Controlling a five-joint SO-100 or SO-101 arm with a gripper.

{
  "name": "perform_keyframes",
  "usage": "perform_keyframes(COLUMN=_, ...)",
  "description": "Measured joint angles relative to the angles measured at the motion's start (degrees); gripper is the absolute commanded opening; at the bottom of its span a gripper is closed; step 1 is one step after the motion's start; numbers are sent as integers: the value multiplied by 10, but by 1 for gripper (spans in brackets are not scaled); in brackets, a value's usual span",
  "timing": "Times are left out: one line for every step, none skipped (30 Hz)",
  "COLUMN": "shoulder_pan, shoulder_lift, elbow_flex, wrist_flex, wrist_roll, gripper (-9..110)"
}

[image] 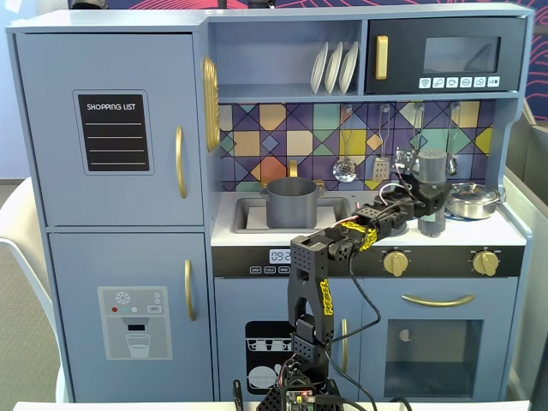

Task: Put salt in the gray recipient

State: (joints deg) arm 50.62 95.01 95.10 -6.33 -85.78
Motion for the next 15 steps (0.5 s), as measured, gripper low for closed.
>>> perform_keyframes(shoulder_pan=2, shoulder_lift=0, elbow_flex=6, wrist_flex=-4, wrist_roll=0, gripper=0)
perform_keyframes(shoulder_pan=4, shoulder_lift=0, elbow_flex=11, wrist_flex=-7, wrist_roll=0, gripper=0)
perform_keyframes(shoulder_pan=4, shoulder_lift=0, elbow_flex=16, wrist_flex=-11, wrist_roll=1, gripper=0)
perform_keyframes(shoulder_pan=4, shoulder_lift=0, elbow_flex=18, wrist_flex=-13, wrist_roll=2, gripper=0)
perform_keyframes(shoulder_pan=6, shoulder_lift=0, elbow_flex=21, wrist_flex=-17, wrist_roll=1, gripper=0)
perform_keyframes(shoulder_pan=7, shoulder_lift=0, elbow_flex=26, wrist_flex=-22, wrist_roll=3, gripper=0)
perform_keyframes(shoulder_pan=8, shoulder_lift=1, elbow_flex=33, wrist_flex=-30, wrist_roll=5, gripper=0)
perform_keyframes(shoulder_pan=9, shoulder_lift=1, elbow_flex=36, wrist_flex=-37, wrist_roll=5, gripper=0)
perform_keyframes(shoulder_pan=9, shoulder_lift=1, elbow_flex=39, wrist_flex=-41, wrist_roll=6, gripper=0)
perform_keyframes(shoulder_pan=9, shoulder_lift=1, elbow_flex=40, wrist_flex=-44, wrist_roll=6, gripper=0)
perform_keyframes(shoulder_pan=9, shoulder_lift=1, elbow_flex=40, wrist_flex=-45, wrist_roll=5, gripper=0)
perform_keyframes(shoulder_pan=9, shoulder_lift=1, elbow_flex=40, wrist_flex=-46, wrist_roll=5, gripper=3)
perform_keyframes(shoulder_pan=9, shoulder_lift=1, elbow_flex=40, wrist_flex=-46, wrist_roll=5, gripper=9)
perform_keyframes(shoulder_pan=9, shoulder_lift=1, elbow_flex=40, wrist_flex=-46, wrist_roll=5, gripper=17)
perform_keyframes(shoulder_pan=9, shoulder_lift=1, elbow_flex=40, wrist_flex=-49, wrist_roll=5, gripper=27)
